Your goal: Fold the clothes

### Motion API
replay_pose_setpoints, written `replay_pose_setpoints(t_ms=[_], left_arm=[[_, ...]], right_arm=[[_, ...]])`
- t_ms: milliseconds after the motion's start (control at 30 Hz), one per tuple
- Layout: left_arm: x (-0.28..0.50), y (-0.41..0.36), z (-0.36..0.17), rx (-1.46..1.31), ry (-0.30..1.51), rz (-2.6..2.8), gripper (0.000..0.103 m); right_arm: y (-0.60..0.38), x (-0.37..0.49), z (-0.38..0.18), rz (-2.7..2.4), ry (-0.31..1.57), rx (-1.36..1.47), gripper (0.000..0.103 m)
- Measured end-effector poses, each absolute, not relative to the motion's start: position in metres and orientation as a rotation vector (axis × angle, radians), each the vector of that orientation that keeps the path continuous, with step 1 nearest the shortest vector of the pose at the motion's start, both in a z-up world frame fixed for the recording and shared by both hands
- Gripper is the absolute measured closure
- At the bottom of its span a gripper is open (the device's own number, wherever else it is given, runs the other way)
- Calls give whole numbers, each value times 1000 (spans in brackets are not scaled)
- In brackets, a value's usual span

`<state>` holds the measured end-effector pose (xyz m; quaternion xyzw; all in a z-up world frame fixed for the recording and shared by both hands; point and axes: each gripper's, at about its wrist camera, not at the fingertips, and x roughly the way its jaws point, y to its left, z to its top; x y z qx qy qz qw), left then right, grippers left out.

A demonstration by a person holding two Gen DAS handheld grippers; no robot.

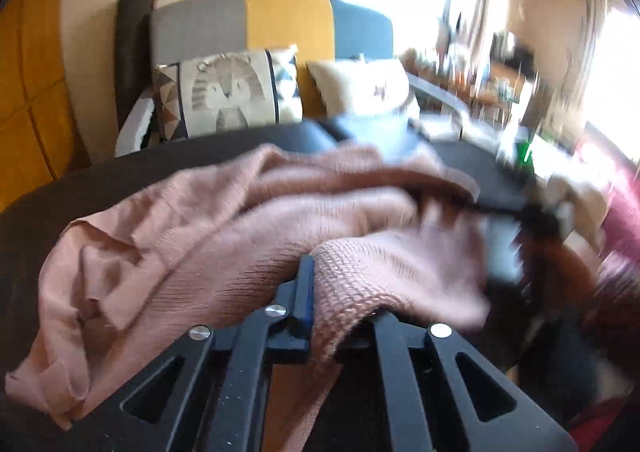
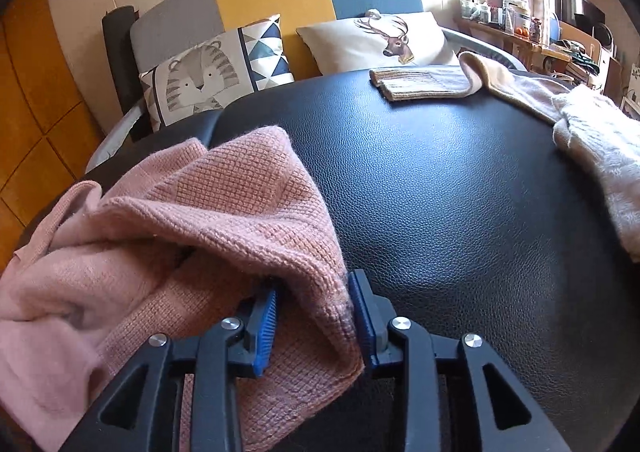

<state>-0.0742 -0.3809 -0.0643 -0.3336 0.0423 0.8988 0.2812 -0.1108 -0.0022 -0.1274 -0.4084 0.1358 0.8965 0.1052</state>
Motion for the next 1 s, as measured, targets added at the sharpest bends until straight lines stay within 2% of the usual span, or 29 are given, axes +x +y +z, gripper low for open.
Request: replay_pose_setpoints(t_ms=[167, 333, 433, 700, 833, 1000], left_arm=[[-73, -440, -11, -775, -65, 2532, 98], [-74, -498, 20, -738, -181, 2675, 98], [-74, -534, 24, -745, -257, 2749, 98], [-76, -597, -6, -879, -264, 2907, 98], [-78, -631, -13, -897, -442, 2947, 98], [-72, -686, 7, -773, -746, 3002, 98]], right_arm=[[-3, -111, -128, 2643, 395, -1199, 68], [-3, -111, -128, 2644, 391, -1195, 68], [-3, -110, -128, 2646, 393, -1193, 68], [-3, -110, -129, 2647, 396, -1192, 68], [-3, -110, -129, 2646, 393, -1190, 68], [-7, -111, -128, 2630, 351, -1194, 70]])
